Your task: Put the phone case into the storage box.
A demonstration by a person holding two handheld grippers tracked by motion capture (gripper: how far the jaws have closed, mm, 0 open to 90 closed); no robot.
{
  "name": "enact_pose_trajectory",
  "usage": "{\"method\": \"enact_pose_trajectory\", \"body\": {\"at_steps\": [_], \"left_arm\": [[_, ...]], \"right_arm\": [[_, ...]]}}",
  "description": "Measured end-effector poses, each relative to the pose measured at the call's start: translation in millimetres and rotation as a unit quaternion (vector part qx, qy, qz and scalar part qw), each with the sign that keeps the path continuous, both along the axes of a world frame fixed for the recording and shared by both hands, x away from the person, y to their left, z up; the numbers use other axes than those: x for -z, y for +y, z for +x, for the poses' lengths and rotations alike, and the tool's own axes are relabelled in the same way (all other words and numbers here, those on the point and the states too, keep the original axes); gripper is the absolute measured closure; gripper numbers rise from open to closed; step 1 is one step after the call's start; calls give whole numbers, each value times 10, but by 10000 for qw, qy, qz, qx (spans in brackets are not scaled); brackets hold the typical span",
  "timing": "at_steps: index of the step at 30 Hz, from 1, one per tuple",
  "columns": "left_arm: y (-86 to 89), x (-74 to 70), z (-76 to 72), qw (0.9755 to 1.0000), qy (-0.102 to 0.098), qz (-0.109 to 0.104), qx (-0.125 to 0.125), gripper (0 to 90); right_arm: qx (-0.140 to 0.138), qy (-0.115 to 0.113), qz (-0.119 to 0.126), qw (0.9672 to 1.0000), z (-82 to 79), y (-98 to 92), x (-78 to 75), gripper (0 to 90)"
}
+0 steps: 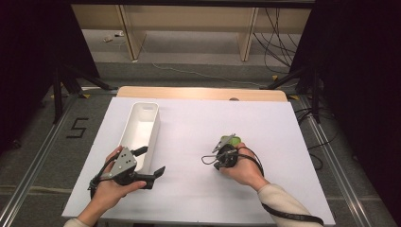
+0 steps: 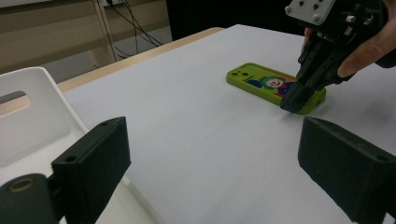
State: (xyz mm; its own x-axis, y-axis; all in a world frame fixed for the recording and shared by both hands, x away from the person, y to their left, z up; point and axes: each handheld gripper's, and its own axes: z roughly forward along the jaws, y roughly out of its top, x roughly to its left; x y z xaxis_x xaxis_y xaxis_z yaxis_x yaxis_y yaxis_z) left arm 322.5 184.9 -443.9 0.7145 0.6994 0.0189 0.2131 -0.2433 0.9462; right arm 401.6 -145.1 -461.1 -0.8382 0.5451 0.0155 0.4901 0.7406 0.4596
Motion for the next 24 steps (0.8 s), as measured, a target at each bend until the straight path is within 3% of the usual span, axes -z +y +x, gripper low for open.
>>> {"method": "enact_pose_trajectory", "body": {"at_steps": [24], "left_arm": [[-5,-2,0,10000,-21,19,7,91]], "right_arm": [[183,113,-90,9997,-91,-264,31,900]]}}
